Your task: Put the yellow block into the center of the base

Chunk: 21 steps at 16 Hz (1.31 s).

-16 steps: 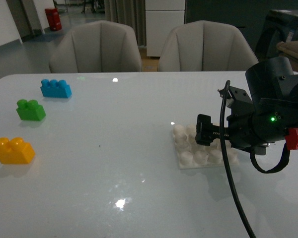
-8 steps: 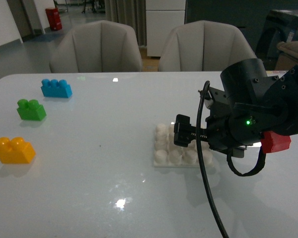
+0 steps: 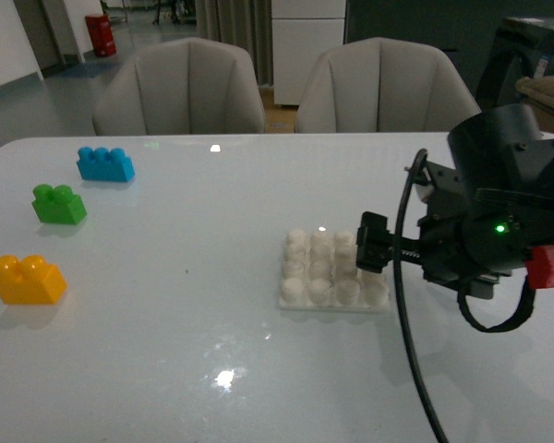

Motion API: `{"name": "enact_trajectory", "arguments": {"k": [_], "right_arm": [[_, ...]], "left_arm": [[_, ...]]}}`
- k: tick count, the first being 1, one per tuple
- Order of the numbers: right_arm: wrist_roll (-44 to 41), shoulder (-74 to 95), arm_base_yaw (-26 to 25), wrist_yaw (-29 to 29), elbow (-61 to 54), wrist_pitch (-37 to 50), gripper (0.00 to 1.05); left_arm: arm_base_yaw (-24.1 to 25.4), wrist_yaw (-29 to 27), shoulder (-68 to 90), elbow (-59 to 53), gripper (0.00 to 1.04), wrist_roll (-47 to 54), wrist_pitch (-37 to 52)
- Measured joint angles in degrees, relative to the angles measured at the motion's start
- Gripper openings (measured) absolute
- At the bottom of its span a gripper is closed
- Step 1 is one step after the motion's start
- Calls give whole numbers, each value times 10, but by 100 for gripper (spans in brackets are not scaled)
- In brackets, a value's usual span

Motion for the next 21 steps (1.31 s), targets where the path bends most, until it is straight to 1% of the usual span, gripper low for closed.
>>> {"name": "enact_trajectory", "arguments": {"k": [2, 3, 4, 6, 8, 10, 11, 12, 14, 15, 16, 17, 18, 21], "right_arm": [[7, -57, -25, 7, -42, 37, 98], [3, -101, -33, 24, -67, 62, 98], [-4, -141, -39, 24, -92, 86, 98], [-37, -250, -51, 32, -178, 149, 98], [-52, -377, -69, 21, -282, 181, 98], [-70, -543, -89, 27, -387, 180, 98], [-86, -632, -94, 28, -434, 160, 98], [-99, -720, -108, 18, -473, 124, 98], [-111, -884, -160, -5, -504, 44, 98], [-144, -963, -141, 48, -511, -6, 88], [-178, -1044, -119, 60, -534, -63, 75], [-193, -1104, -119, 67, -548, -122, 64], [-202, -1166, -122, 73, -569, -151, 52], [-211, -1222, -122, 73, -629, -125, 13]], "left_arm": [[0, 0, 0, 0, 98, 0, 0], [0, 0, 0, 0, 98, 0, 0], [0, 0, 0, 0, 98, 0, 0], [0, 0, 0, 0, 98, 0, 0], [0, 0, 0, 0, 98, 0, 0], [0, 0, 0, 0, 98, 0, 0], [0, 0, 0, 0, 98, 0, 0], [0, 0, 0, 0, 98, 0, 0], [0, 0, 0, 0, 98, 0, 0], [0, 0, 0, 0, 98, 0, 0], [0, 0, 0, 0, 98, 0, 0], [0, 0, 0, 0, 98, 0, 0], [0, 0, 0, 0, 98, 0, 0], [0, 0, 0, 0, 98, 0, 0]]}}
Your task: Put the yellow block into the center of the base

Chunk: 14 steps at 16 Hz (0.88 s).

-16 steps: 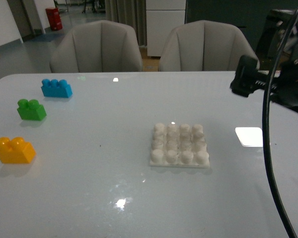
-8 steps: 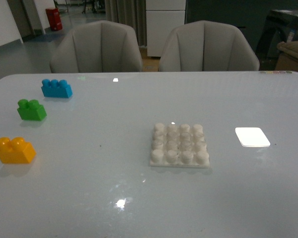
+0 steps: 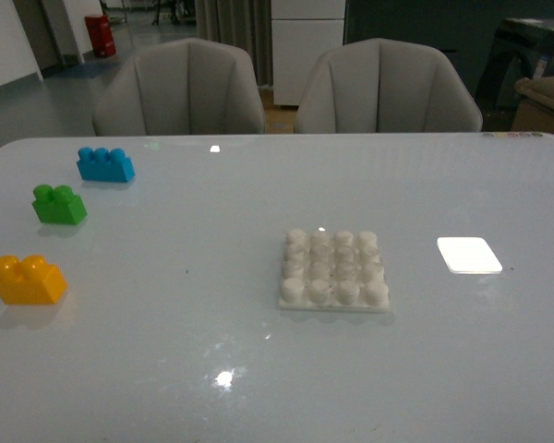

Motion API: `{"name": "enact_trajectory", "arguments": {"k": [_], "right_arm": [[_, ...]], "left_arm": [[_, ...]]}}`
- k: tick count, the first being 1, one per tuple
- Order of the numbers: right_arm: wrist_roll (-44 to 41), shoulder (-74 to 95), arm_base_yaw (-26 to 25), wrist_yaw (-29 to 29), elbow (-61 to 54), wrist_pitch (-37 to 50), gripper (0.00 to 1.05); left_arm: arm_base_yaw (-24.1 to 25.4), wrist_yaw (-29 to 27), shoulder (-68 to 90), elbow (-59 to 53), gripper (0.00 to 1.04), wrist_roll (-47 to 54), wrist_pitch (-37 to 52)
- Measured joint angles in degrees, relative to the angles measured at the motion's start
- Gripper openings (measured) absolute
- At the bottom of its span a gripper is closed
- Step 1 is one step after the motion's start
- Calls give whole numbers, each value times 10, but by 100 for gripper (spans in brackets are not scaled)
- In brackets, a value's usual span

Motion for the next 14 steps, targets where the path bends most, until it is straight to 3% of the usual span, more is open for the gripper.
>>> {"name": "enact_trajectory", "arguments": {"k": [1, 14], "right_arm": [[-3, -8, 0, 0, -20, 0, 1], [-3, -59, 0, 0, -72, 12, 2]], "left_arm": [[0, 0, 0, 0, 98, 0, 0], [0, 0, 0, 0, 98, 0, 0]]}}
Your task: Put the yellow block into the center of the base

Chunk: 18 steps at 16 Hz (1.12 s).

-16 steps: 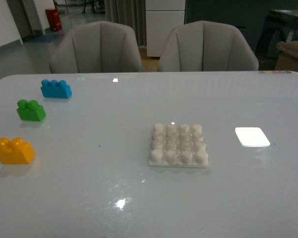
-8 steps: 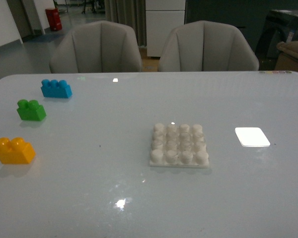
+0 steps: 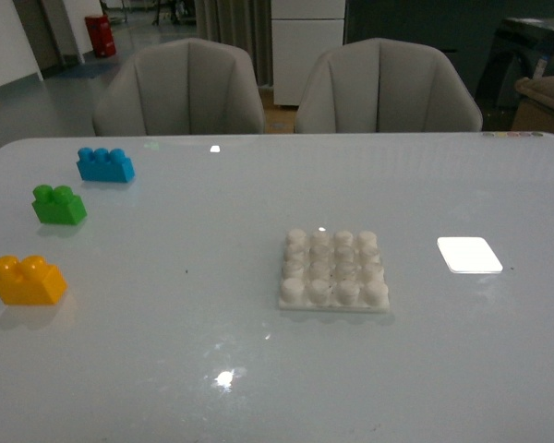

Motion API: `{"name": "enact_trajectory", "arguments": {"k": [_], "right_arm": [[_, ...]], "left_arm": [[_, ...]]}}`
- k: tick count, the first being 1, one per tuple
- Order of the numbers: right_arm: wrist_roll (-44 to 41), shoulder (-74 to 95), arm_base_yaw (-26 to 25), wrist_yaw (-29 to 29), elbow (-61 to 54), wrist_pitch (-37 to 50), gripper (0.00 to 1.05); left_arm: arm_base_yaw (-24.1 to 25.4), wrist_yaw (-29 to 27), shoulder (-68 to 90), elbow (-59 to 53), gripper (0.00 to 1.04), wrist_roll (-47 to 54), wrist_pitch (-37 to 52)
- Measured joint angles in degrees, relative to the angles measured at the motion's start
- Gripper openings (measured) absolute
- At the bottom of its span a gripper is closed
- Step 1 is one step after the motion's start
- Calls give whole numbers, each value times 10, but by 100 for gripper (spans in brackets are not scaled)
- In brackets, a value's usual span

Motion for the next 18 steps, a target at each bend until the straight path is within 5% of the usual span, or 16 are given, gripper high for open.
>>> {"name": "enact_trajectory", "arguments": {"k": [5, 13, 18], "right_arm": [[-1, 0, 0, 0, 0, 0, 5], [-1, 0, 0, 0, 0, 0, 100], [-1, 0, 0, 0, 0, 0, 98]], "left_arm": [[0, 0, 0, 0, 98, 0, 0], [0, 0, 0, 0, 98, 0, 0], [0, 0, 0, 0, 98, 0, 0]]}}
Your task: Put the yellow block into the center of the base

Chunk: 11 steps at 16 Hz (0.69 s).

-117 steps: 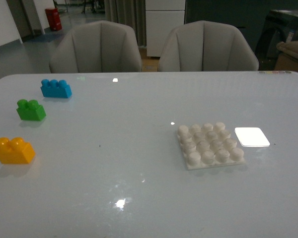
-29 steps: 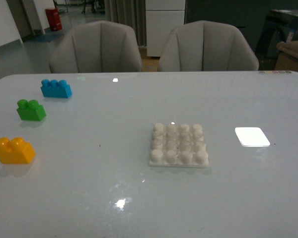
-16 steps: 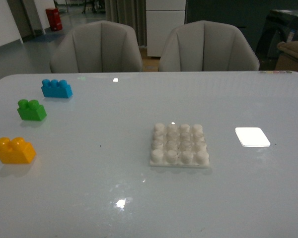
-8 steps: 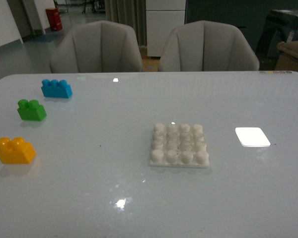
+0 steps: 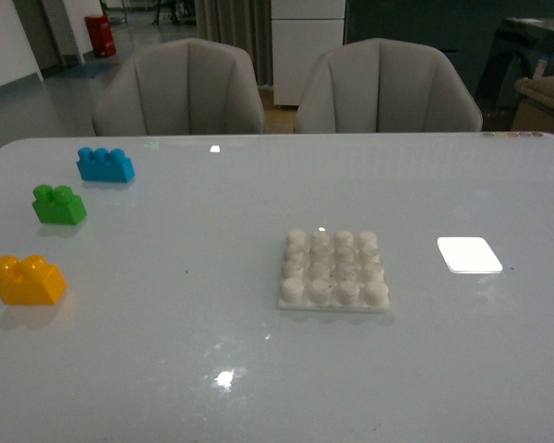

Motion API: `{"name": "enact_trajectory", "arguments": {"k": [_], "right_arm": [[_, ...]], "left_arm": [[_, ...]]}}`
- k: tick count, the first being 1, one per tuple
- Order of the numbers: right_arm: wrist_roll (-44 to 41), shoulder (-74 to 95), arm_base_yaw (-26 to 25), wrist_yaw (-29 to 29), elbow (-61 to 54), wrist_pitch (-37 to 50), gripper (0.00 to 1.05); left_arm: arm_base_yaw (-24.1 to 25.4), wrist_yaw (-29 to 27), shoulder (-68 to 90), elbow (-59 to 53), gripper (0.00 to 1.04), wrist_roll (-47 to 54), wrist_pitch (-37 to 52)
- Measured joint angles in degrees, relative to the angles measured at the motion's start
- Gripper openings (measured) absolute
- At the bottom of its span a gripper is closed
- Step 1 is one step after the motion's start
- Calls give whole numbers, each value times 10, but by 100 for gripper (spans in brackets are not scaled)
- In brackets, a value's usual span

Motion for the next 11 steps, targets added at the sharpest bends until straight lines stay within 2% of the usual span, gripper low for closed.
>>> {"name": "enact_trajectory", "arguments": {"k": [9, 10, 11], "right_arm": [[0, 0, 0, 0, 0, 0, 98], [0, 0, 0, 0, 0, 0, 98], [0, 0, 0, 0, 0, 0, 98]], "left_arm": [[0, -2, 0, 0, 98, -1, -3], [-78, -130, 77, 56, 98, -32, -128], [-179, -230, 159, 158, 98, -41, -87]]}}
